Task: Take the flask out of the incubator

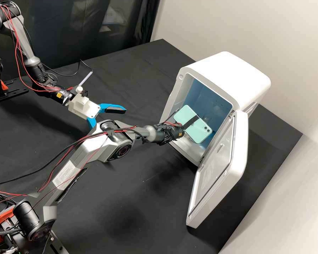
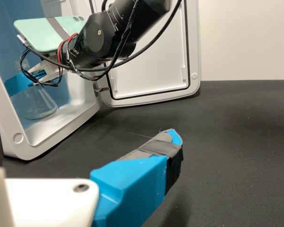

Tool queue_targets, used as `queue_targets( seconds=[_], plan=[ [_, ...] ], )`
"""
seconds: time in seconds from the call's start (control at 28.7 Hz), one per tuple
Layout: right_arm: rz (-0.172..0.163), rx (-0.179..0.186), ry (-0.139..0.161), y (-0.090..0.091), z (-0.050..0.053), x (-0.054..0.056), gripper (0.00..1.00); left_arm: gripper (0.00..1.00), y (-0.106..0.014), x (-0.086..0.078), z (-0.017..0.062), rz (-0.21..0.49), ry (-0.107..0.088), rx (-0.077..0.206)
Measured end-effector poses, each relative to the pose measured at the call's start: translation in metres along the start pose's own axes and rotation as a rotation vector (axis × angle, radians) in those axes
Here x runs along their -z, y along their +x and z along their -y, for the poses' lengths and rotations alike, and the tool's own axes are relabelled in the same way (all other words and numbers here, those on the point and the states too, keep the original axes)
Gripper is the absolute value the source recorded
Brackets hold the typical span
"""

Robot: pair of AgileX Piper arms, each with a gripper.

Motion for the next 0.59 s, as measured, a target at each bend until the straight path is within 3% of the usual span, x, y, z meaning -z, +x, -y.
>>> queue_targets(
  seconds=[0.24,0.42,0.59],
  plan=[
    [-0.005,0.003,-0.016,0.0000,0.0003,0.0005,0.00,1.00,0.0000,0.0000,0.0000,0.000,0.000,0.000],
    [0.000,0.008,0.010,-0.0004,0.0020,-0.0013,0.00,1.00,0.0000,0.0000,0.0000,0.000,0.000,0.000],
    [0.006,0.014,0.012,-0.0009,0.0038,-0.0032,0.00,1.00,0.0000,0.0000,0.0000,0.000,0.000,0.000]
  ],
)
